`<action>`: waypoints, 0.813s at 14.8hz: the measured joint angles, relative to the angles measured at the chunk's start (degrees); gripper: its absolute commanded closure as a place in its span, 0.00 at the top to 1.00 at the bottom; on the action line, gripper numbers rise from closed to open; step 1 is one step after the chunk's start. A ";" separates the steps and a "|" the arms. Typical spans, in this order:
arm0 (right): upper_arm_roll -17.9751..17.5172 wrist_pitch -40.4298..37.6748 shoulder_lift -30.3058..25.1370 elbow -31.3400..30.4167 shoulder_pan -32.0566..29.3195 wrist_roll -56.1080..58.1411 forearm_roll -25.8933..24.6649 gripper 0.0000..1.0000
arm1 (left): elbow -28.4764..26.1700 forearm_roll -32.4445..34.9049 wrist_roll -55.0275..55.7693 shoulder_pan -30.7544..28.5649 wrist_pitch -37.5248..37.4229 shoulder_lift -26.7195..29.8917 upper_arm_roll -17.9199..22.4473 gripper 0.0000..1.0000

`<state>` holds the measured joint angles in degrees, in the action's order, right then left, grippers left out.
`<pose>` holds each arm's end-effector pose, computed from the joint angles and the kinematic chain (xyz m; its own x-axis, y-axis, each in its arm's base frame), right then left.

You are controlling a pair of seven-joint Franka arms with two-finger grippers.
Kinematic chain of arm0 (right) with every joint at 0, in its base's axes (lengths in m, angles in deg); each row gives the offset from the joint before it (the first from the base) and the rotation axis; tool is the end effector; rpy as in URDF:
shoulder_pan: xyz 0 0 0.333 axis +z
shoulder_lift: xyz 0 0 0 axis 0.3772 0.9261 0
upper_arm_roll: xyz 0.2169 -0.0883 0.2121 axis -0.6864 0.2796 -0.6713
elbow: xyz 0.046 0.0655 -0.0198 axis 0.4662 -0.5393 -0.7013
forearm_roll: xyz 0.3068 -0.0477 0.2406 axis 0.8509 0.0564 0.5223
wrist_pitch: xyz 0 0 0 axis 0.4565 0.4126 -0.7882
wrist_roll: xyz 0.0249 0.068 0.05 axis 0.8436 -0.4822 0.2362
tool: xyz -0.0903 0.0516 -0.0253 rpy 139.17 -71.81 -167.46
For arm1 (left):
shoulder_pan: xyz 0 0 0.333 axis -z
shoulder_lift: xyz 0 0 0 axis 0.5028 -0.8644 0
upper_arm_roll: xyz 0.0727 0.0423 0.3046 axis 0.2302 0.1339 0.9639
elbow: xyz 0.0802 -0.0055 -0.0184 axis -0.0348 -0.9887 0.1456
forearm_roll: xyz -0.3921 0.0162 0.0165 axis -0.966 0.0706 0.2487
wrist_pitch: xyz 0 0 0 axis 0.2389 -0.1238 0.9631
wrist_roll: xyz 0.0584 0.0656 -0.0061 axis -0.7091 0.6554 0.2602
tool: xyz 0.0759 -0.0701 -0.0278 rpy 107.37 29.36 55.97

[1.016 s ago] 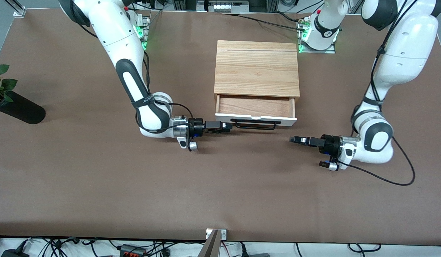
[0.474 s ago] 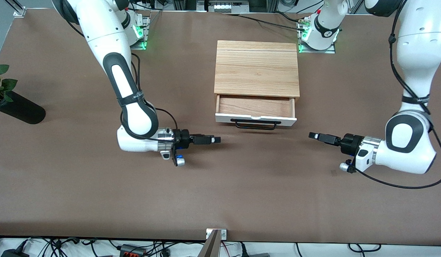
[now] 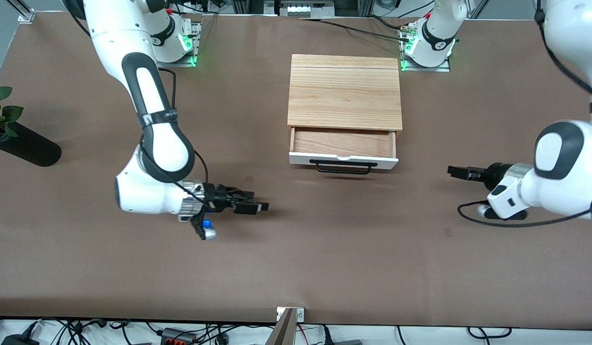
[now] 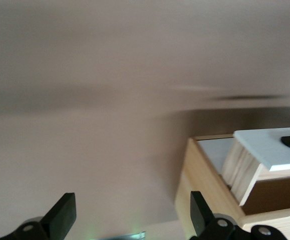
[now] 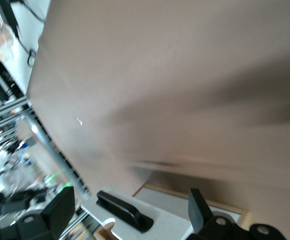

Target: Pull top drawer with both arms simultaneously

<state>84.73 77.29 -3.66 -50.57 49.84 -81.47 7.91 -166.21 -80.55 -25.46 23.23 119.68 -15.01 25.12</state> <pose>0.6995 0.2840 0.3146 0.8792 -0.2649 -0.3960 -0.4717 -0.6008 -0.6454 0.6545 -0.0066 0.3913 0.9019 -0.0257 -0.4311 0.0438 -0.9876 0.1506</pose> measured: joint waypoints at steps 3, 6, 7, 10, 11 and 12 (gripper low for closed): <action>1.57 -0.14 -3.65 1.19 0.22 -5.70 -16.32 1.00 | 0.19 8.02 2.60 2.41 -0.92 5.54 -0.17 1.00; 1.58 -2.21 -8.05 1.53 0.89 -8.50 -39.07 1.00 | 0.10 8.61 4.16 3.98 -0.22 11.84 0.00 1.00; 1.57 -4.26 -9.58 1.55 1.15 -9.28 -45.68 1.00 | -0.61 8.58 5.70 4.60 0.77 14.34 0.56 1.00; 3.39 -11.70 -12.35 1.52 1.12 -11.50 -52.20 1.00 | -7.28 6.91 9.44 7.68 6.20 22.94 3.91 1.00; 4.81 -13.98 -12.83 1.53 1.08 -11.87 -52.60 1.00 | -10.73 6.16 9.46 8.39 8.52 25.88 4.90 1.00; 6.02 -15.40 -13.40 1.54 1.02 -11.95 -52.98 1.00 | -14.38 5.81 9.46 8.77 10.92 28.62 5.54 1.00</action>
<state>90.75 61.89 -17.06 -49.03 50.86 -93.42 -45.06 -180.60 -74.73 -16.00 32.00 130.61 13.61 30.67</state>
